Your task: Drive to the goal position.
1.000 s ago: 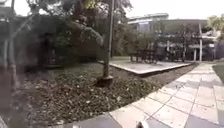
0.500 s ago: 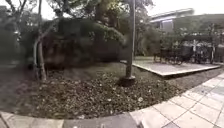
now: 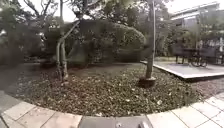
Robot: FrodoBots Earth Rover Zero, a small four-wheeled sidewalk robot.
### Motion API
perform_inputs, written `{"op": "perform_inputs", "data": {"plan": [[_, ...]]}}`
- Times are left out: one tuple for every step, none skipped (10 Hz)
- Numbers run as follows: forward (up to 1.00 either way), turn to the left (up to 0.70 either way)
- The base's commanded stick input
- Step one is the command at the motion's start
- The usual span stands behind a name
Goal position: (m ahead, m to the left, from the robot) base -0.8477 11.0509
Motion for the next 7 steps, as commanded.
{"op": "perform_inputs", "data": {"plan": [[0.0, 0.82], [0.0, 0.81], [0.0, 0.82], [0.0, 0.82], [0.0, 0.82], [0.0, 0.82], [0.0, 0.82]]}}
